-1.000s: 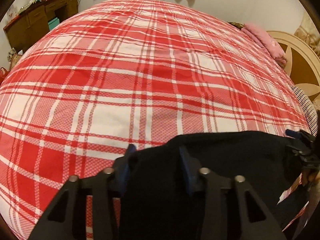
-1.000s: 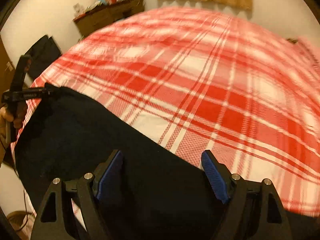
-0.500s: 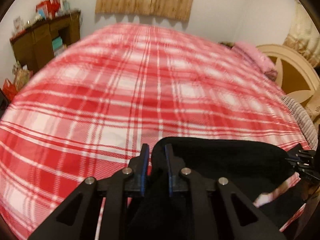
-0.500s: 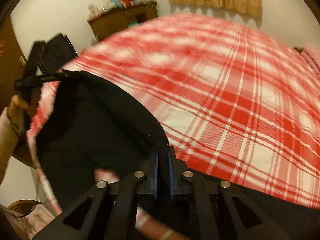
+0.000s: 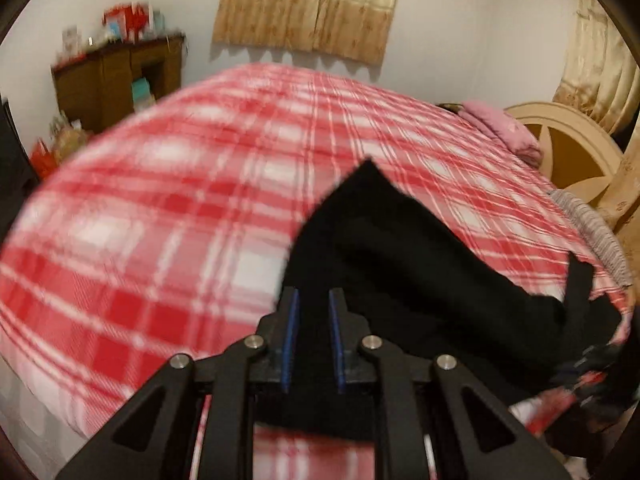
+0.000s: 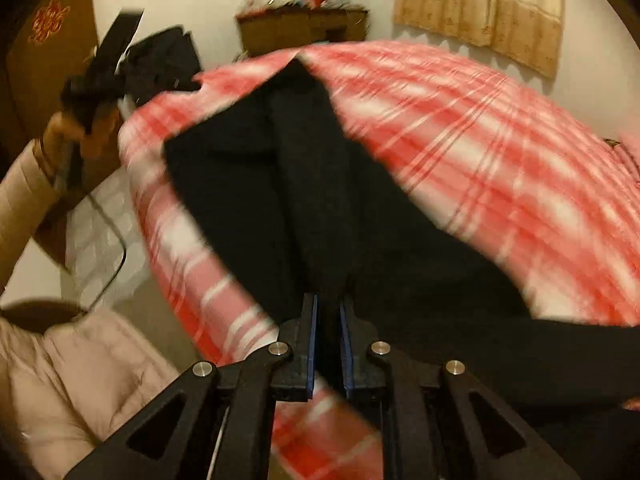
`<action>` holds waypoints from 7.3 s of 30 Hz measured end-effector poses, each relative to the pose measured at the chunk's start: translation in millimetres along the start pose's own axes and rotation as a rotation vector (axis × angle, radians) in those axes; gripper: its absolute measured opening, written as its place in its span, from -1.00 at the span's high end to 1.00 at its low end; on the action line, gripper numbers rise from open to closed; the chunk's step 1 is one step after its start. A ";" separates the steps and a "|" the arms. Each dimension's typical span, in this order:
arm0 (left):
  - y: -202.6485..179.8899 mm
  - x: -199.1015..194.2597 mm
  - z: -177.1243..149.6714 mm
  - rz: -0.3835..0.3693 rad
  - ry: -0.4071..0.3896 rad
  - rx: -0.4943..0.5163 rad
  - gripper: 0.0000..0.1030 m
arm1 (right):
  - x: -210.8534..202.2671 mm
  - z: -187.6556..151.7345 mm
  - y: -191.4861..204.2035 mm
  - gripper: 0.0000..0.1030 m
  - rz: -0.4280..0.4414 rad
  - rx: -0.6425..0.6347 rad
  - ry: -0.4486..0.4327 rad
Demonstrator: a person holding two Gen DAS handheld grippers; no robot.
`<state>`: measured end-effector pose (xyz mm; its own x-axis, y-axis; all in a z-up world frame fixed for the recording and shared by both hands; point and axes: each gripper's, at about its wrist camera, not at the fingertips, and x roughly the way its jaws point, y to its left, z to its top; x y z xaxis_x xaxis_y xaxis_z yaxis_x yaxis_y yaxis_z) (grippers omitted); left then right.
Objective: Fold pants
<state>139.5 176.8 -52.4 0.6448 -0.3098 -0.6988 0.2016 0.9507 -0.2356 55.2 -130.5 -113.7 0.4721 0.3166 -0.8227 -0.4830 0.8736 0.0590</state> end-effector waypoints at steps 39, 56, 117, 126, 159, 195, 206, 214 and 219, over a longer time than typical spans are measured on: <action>51.9 -79.5 -47.2 0.366 -0.187 -0.109 -0.49 | 117.3 131.2 144.3 0.89 0.331 -0.030 -0.050; 3.4 -45.3 -69.1 0.275 -0.071 0.030 -0.49 | -0.9 75.0 -0.2 -0.43 0.281 0.376 -0.397; 2.7 -45.9 -35.6 0.318 -0.202 0.014 -0.36 | 33.3 74.6 -129.8 0.18 0.378 0.653 -0.129; -42.4 25.9 -33.3 0.225 -0.093 0.051 -0.36 | -132.4 -46.2 -256.9 0.05 -0.227 0.953 -0.347; -31.2 62.0 -56.6 0.347 -0.045 0.029 -1.00 | -274.6 -195.4 -263.2 0.95 -0.383 1.183 -0.507; -172.4 3.9 -55.7 0.159 -0.153 0.370 -1.00 | -258.3 -206.0 -286.1 0.91 -0.579 0.900 -0.269; -167.0 1.1 -52.2 0.116 -0.133 0.288 -1.00 | -290.2 -242.0 -286.5 0.91 -0.639 0.950 -0.239; -173.9 -5.7 -54.4 0.115 -0.136 0.307 -1.00 | -328.0 -279.5 -304.1 0.50 -0.582 1.206 -0.527; -173.4 -2.6 -57.0 0.094 -0.128 0.295 -1.00 | -350.3 -269.0 -244.4 -0.27 -0.490 1.163 -0.693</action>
<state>60.8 12.1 -48.2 0.7544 -0.2348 -0.6129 0.3299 0.9430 0.0448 -190.5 -554.3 8.0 0.8314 -0.2808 -0.4795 0.5347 0.6387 0.5532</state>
